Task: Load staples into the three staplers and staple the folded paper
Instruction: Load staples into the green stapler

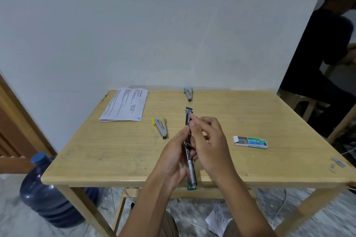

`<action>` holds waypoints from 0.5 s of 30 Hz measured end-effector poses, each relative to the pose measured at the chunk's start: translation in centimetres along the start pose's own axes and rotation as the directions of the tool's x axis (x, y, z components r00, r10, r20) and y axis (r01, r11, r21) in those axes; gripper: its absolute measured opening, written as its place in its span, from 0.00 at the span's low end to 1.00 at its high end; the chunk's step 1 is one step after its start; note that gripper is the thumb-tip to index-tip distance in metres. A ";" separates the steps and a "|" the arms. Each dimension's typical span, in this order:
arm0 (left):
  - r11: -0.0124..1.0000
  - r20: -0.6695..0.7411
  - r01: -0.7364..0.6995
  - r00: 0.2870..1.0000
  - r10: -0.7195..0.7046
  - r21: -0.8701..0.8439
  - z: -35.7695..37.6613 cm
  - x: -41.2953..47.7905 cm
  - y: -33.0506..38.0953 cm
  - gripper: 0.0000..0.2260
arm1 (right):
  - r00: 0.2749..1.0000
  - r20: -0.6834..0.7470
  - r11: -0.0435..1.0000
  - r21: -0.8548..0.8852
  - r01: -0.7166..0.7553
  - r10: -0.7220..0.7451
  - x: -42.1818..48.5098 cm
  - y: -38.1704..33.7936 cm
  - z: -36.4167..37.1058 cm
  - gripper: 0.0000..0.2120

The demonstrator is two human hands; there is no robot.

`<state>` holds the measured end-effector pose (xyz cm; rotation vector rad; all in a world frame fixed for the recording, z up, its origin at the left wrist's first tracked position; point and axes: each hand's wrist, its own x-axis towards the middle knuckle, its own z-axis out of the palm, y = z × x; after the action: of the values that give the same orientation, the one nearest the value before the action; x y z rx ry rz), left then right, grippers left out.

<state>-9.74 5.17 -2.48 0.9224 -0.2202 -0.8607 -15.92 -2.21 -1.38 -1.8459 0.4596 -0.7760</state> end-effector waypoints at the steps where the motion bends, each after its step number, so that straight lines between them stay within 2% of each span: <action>1: 1.000 -0.003 0.000 1.000 0.000 0.002 0.0 0.0 -0.1 0.20 | 1.000 -0.005 0.998 0.062 -0.020 0.021 0.0 -0.2 0.0 0.19; 6: 0.998 0.010 -0.045 0.999 0.045 0.039 0.0 -0.2 0.2 0.11 | 0.979 0.056 0.931 0.301 -0.205 0.197 0.0 -1.9 0.1 0.14; 9: 0.993 0.008 -0.088 0.996 0.088 0.084 -0.3 -0.2 0.5 0.11 | 0.950 0.122 0.848 0.428 -0.312 0.288 0.0 -2.4 -0.1 0.21; 11: 0.988 0.010 -0.114 0.994 0.113 0.107 -0.5 -0.2 0.5 0.11 | 0.949 0.123 0.832 0.457 -0.314 0.291 0.1 -2.3 -0.1 0.22; 15: 0.981 -0.015 -0.138 0.990 0.141 0.140 -0.8 -0.1 0.4 0.12 | 0.950 0.100 0.859 0.406 -0.311 0.297 0.2 -2.3 0.0 0.12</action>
<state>-9.17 5.89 -2.62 1.0342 -0.3226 -0.7104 -15.89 -1.48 0.78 -1.3419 0.5051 -0.5706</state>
